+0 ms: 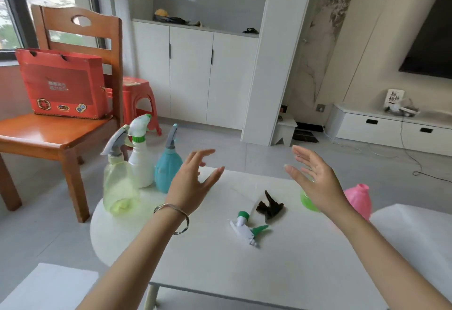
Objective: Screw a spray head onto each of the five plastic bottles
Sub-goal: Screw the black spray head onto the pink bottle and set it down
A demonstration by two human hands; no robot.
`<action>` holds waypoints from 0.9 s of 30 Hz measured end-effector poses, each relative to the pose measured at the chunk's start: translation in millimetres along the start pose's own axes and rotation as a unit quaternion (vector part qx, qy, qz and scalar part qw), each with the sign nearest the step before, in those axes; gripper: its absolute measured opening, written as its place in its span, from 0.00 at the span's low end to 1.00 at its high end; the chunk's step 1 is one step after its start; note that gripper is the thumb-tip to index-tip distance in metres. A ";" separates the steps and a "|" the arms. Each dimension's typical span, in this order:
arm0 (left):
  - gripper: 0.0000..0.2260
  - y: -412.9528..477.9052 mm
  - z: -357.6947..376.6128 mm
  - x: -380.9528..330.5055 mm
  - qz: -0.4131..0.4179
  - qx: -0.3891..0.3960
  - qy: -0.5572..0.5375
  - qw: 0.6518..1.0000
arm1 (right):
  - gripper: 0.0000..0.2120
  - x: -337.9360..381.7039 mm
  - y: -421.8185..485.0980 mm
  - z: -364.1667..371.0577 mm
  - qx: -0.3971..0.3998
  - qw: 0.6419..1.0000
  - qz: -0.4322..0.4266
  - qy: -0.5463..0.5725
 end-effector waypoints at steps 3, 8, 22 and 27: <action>0.21 3.1 52.4 -21.9 -0.002 0.063 0.009 0.998 | 0.21 -18.0 -10.6 -42.9 -0.040 0.999 0.015 -0.013; 0.24 2.0 128.3 -51.9 0.004 0.138 0.026 0.990 | 0.24 -60.4 -25.4 -101.7 -0.092 0.993 0.059 -0.045; 0.35 -22.8 298.4 -93.8 -0.059 0.343 -0.004 0.937 | 0.37 -172.2 -39.1 -162.8 -0.111 0.961 0.253 0.004; 0.39 -22.5 330.5 -103.9 -0.140 0.368 -0.069 0.917 | 0.37 -188.2 -34.9 -160.2 -0.091 0.956 0.275 0.038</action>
Point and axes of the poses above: each hand's wrist, its own y-axis towards the middle knuckle, its own z-axis out of the palm, x = y × z, the point moved 2 cm from there along y, towards the middle knuckle, and after that the axes turned 1 degree about y, right-handed, at the moved point
